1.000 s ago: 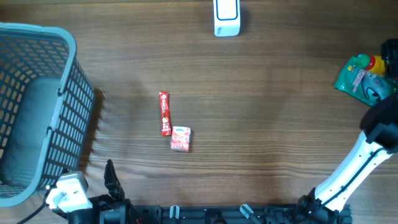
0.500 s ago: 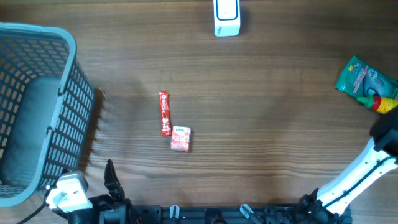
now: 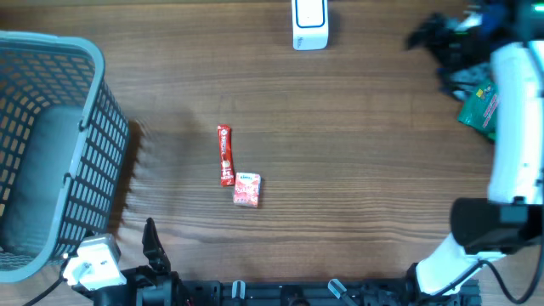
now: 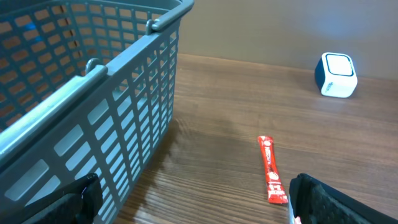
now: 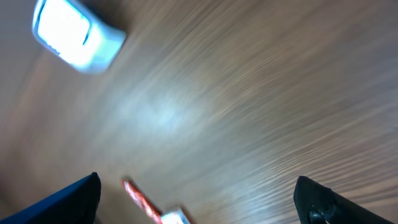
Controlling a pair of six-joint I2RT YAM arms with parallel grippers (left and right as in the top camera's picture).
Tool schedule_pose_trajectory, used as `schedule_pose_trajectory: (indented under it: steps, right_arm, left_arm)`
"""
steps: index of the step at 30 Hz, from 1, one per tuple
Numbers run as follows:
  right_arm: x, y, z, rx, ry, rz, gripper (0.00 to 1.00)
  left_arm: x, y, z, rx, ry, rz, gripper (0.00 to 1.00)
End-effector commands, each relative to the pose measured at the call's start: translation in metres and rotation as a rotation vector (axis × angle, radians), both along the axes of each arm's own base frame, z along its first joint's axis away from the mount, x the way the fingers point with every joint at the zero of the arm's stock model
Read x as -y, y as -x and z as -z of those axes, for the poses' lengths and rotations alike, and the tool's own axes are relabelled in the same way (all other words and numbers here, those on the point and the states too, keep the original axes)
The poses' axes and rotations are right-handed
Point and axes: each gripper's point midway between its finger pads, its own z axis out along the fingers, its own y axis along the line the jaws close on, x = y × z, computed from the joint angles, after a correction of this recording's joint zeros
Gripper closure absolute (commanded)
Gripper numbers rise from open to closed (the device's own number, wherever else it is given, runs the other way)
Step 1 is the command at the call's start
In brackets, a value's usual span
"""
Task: Scan the item barcode
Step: 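Reach the right gripper to the pink Kleenex pack and grasp it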
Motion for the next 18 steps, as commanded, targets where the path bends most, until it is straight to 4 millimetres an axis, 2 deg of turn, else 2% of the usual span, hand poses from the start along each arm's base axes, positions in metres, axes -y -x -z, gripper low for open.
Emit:
schedule_pose_trajectory:
  steps: [1,3,7,8,10,14,18]
  right_arm:
    - [-0.058,0.009,0.007,0.025,0.186,-0.198,0.01]
    - [-0.116,0.028,0.036,-0.015,0.209,-0.292,0.0]
    - [-0.177,0.05,0.089,-0.066,0.138,-0.235,0.0]
    - [-0.2,0.054,0.106,-0.064,0.081,-0.261,0.0]
    - [-0.226,0.056,0.126,-0.04,0.013,-0.3,0.0]
    - [-0.232,0.057,0.149,-0.017,0.023,-0.371,0.0]
    - [-0.231,0.057,0.152,0.046,0.111,-0.66,0.0]
  left_arm:
    - [0.0,0.001,-0.001,0.009,0.007,-0.002,0.0]
    - [0.0,0.001,-0.001,0.008,0.007,-0.002,0.0]
    - [0.0,0.001,-0.001,0.009,0.007,-0.002,0.0]
    - [0.0,0.001,-0.001,0.008,0.007,-0.002,0.0]
    - [0.0,0.001,-0.001,0.009,0.007,-0.002,0.0]
    - [0.0,0.001,-0.001,0.009,0.007,-0.002,0.0]
    - [0.0,0.001,-0.001,0.009,0.007,-0.002,0.0]
